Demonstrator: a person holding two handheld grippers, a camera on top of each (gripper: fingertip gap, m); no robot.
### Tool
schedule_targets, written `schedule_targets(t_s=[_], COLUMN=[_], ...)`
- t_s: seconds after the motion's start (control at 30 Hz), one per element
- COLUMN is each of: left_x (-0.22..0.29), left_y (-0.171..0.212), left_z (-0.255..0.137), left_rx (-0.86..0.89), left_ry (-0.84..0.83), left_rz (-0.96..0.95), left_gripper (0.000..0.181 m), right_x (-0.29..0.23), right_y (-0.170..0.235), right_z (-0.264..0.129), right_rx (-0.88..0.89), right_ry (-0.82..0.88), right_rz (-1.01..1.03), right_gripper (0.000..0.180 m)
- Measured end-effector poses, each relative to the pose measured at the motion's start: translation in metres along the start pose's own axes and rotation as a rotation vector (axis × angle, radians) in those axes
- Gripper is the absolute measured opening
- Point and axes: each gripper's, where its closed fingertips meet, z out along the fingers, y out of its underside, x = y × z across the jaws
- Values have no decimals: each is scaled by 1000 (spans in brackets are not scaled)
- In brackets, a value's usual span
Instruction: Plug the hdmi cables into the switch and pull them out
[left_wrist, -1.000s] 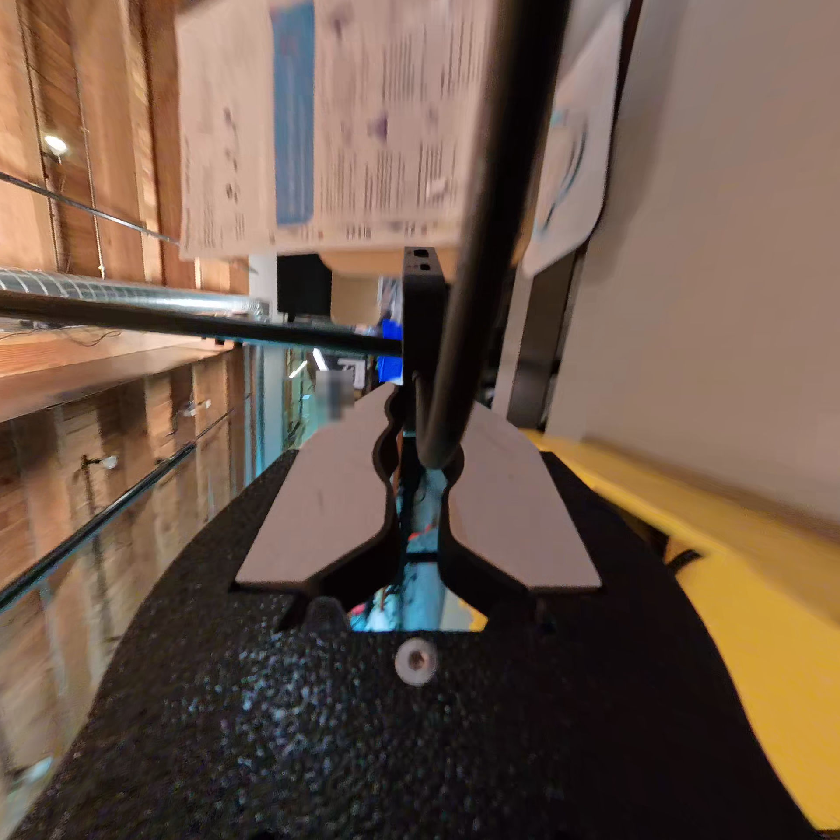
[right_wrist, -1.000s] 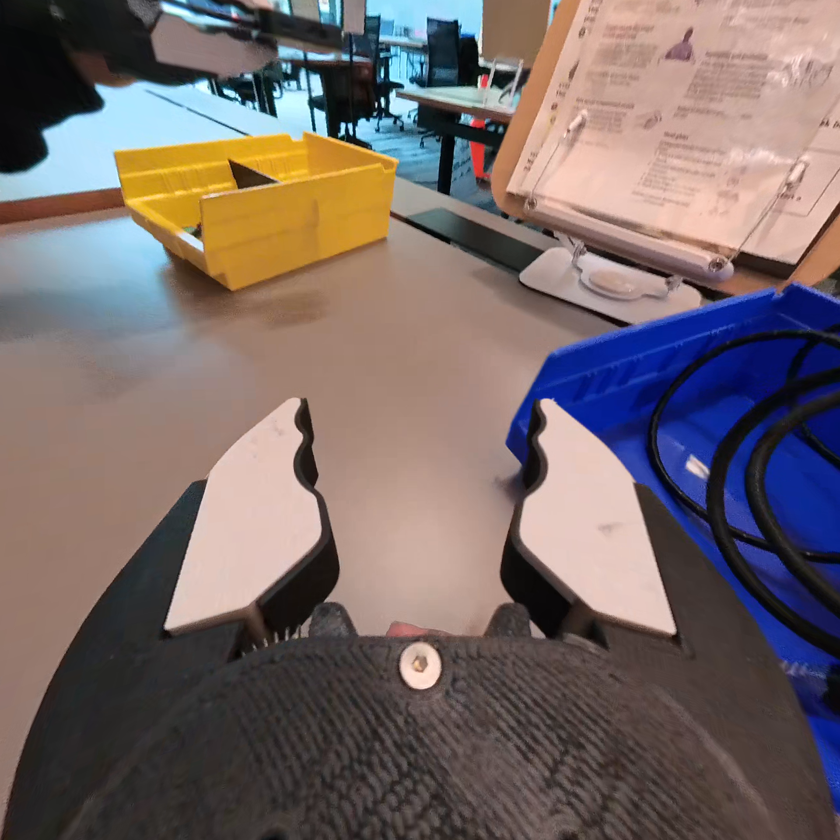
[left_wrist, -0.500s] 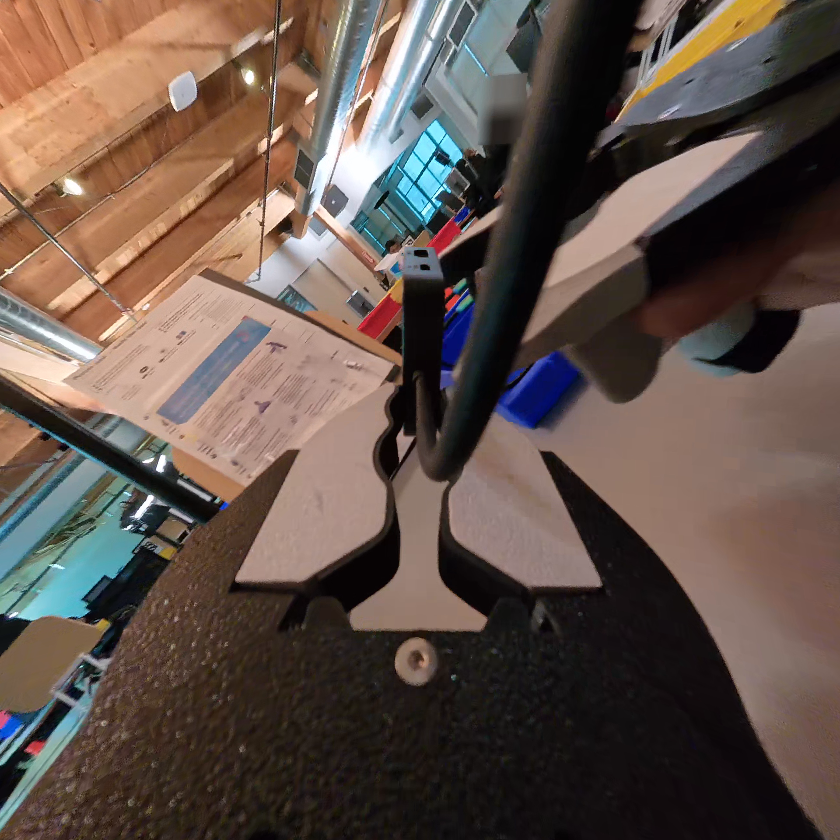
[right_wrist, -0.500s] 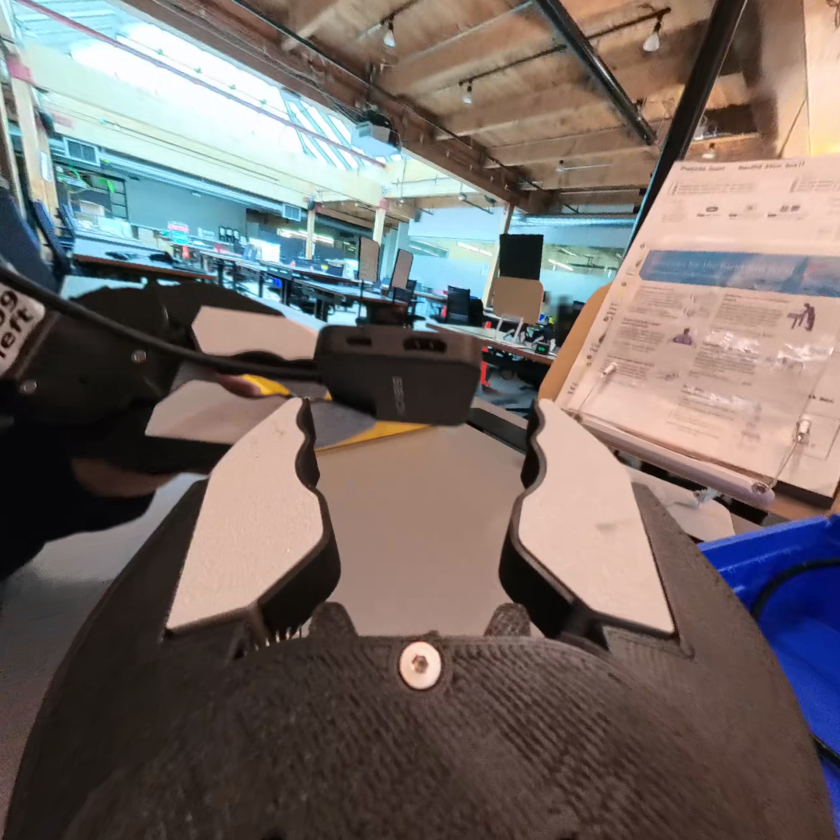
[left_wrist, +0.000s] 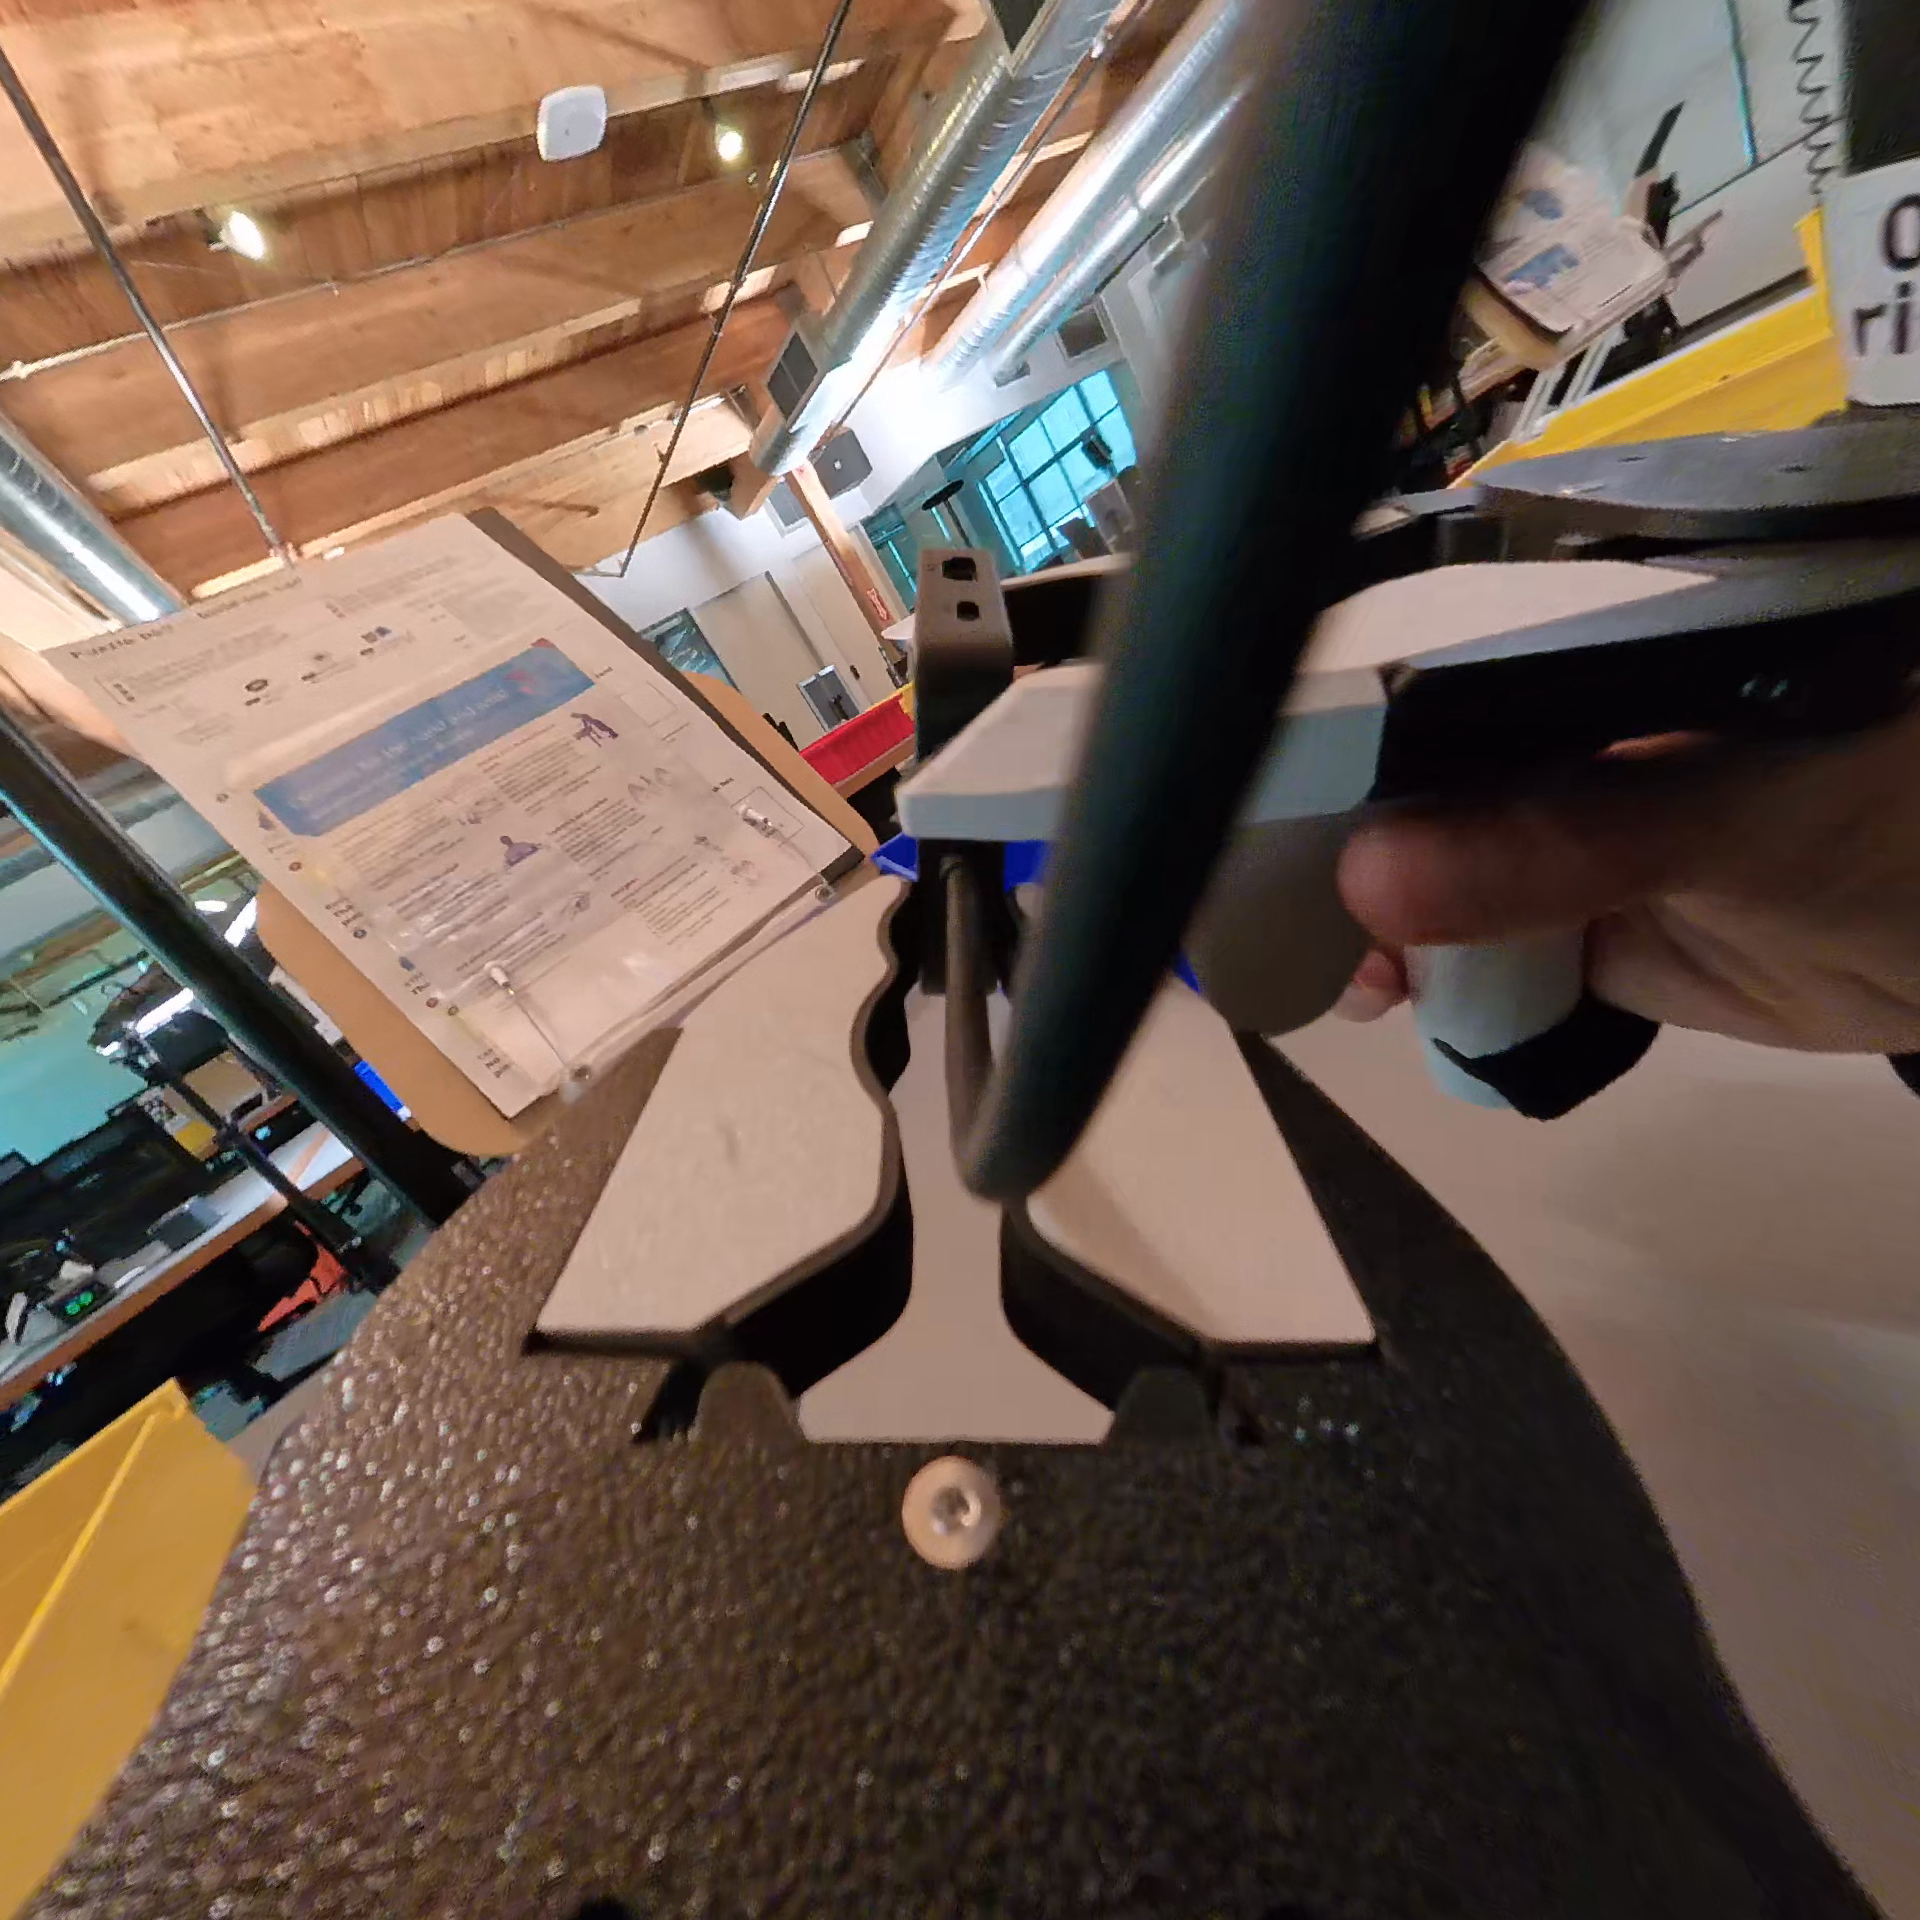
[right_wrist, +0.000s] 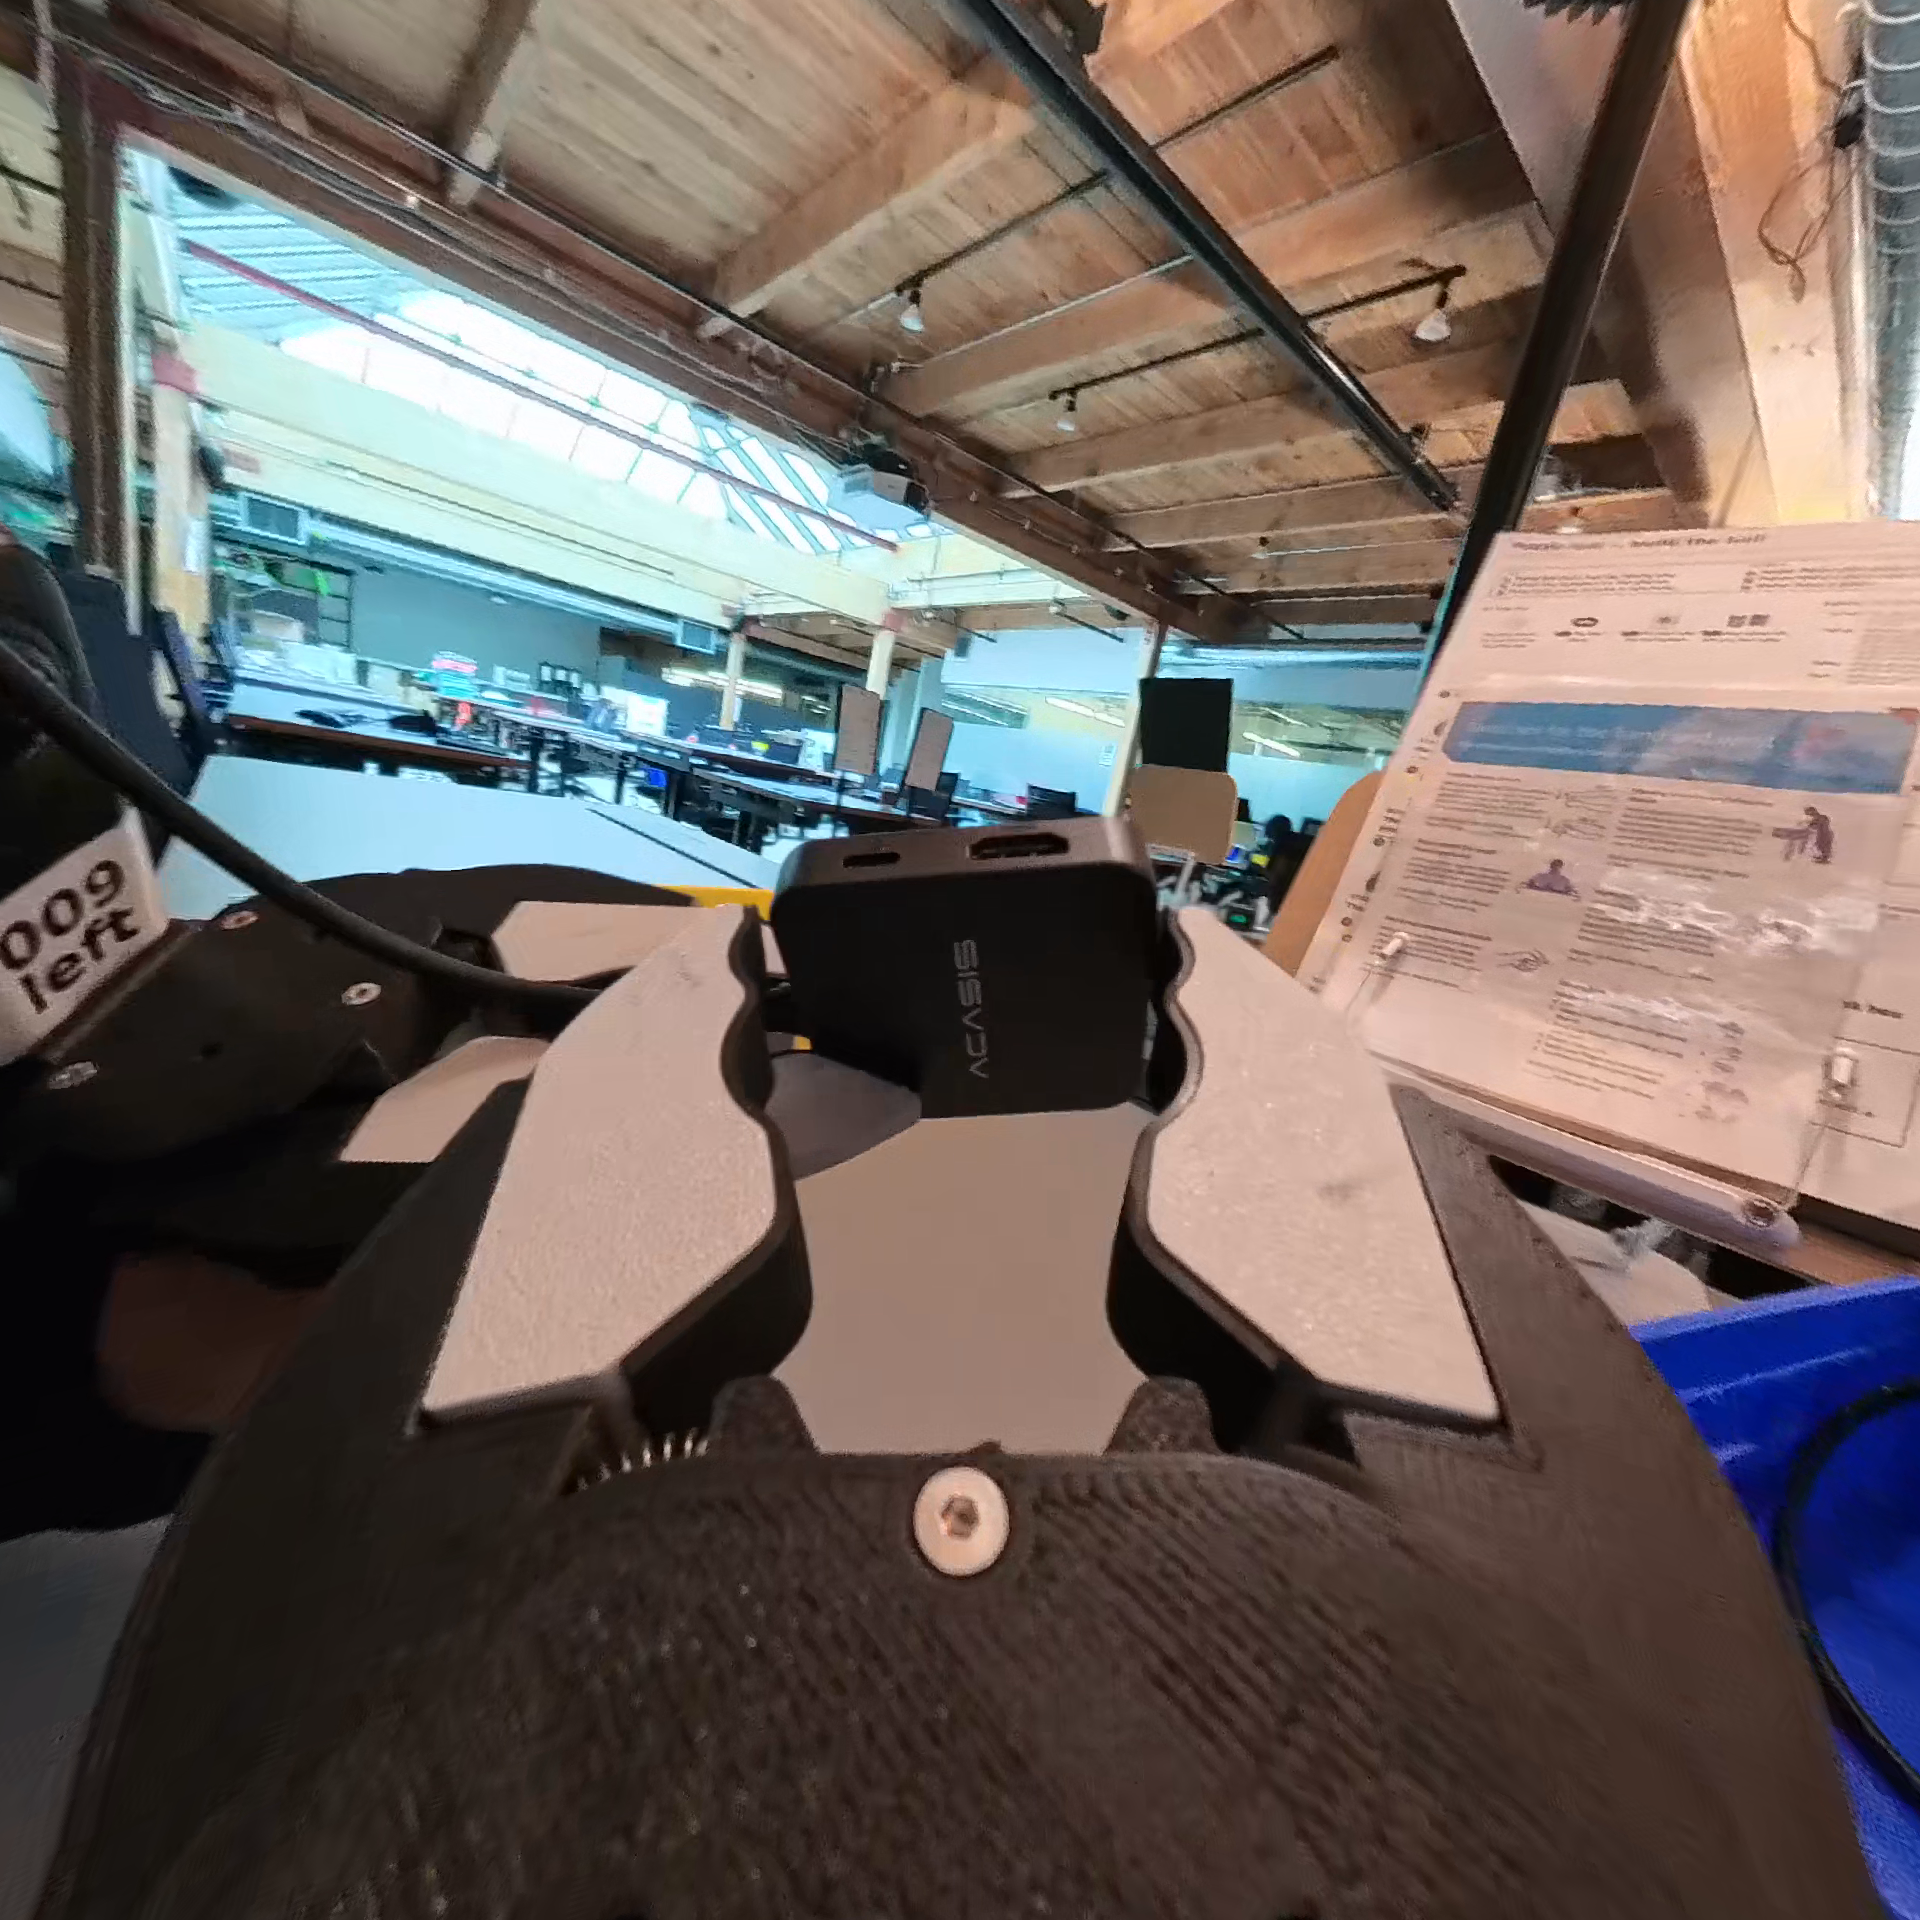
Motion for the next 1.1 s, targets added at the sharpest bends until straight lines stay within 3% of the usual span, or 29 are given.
schedule_targets(t_s=[0.23,0.37,0.47,0.57,0.7,0.9,1.1], left_x=[7,15,16,-12,-85,-17,18], left_y=[13,21,32,58,46,10,23], left_z=[0,2,-5,-20,-30,-6,17], left_rx=[-36,-54,-68,-166,-200,-436,-570], left_ry=[-33,50,189,260,122,387,477], left_rz=[-107,-127,-203,-295,-611,-528,-534], left_gripper=[14,15,38,48,50,56,44], right_x=[3,4,27,51,58,41,23], right_y=[11,22,20,26,41,62,62], right_z=[0,-2,-9,-23,-29,-17,-11], right_rx=[-35,-153,-252,-407,-524,-657,-653], right_ry=[21,-17,59,105,97,95,76], right_rz=[-41,-112,-289,-516,-686,-974,-1064], right_gripper=[67,67,67,67,67,67,67])
